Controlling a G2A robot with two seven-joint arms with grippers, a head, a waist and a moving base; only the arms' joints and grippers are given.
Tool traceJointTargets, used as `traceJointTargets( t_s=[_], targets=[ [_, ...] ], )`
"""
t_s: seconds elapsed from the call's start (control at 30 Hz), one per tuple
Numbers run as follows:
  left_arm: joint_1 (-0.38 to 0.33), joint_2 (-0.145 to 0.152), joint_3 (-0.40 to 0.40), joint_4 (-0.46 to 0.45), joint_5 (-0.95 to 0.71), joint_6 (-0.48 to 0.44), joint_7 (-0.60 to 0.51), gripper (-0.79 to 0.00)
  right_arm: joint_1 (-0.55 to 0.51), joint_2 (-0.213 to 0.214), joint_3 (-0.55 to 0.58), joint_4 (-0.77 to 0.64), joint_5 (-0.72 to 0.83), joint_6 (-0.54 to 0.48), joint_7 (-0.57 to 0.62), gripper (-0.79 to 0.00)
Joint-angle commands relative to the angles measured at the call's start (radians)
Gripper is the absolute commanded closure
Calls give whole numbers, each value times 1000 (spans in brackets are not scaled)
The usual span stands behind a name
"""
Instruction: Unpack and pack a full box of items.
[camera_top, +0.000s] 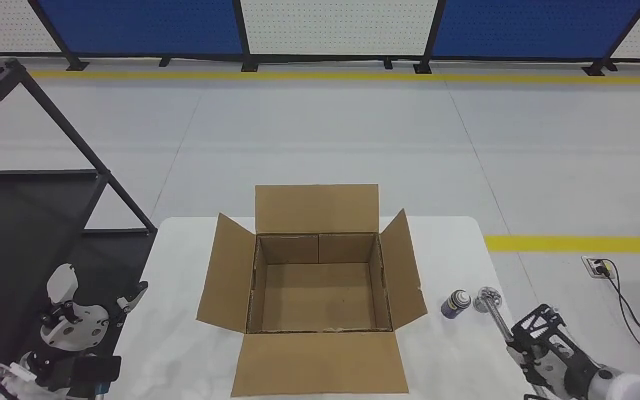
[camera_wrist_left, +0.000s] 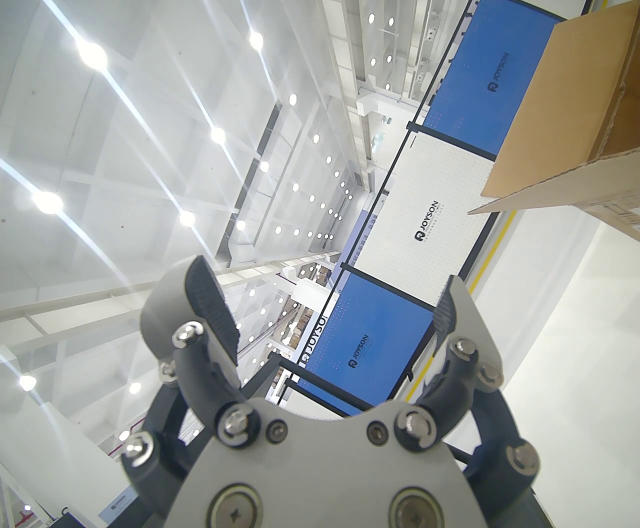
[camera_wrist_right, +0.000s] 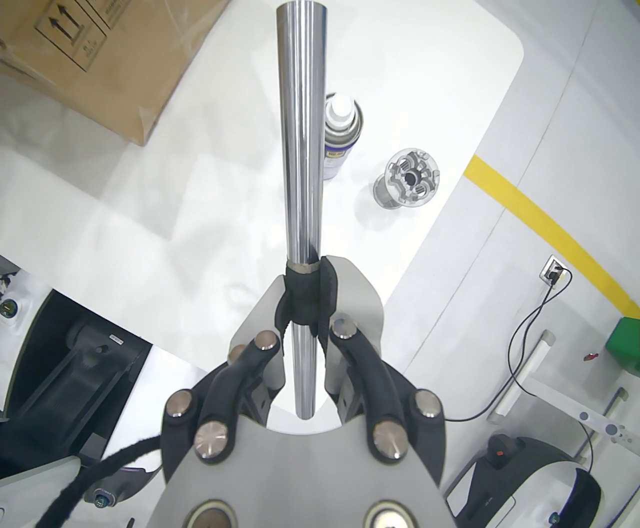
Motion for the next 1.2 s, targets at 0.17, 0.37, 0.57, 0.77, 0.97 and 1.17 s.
traceJointTargets(
  t_s=[0.17,0.37,0.57,0.77,0.97,1.17],
  targets=[
    [0,0,0,0,0,0,0,-785,29,10,33,-123,31,-18,54,0],
    [0,0,0,0,0,0,0,-785,31,10,37,-121,32,-12,56,0],
    [0,0,0,0,0,0,0,-785,31,10,37,-121,32,-12,56,0],
    [0,0,0,0,0,0,0,-785,40,11,43,-152,10,-44,2,0],
    [0,0,0,0,0,0,0,-785,177,34,46,-173,-114,-213,-48,0],
    [0,0,0,0,0,0,0,-785,462,66,-134,-173,-226,-332,-64,0]
  ],
)
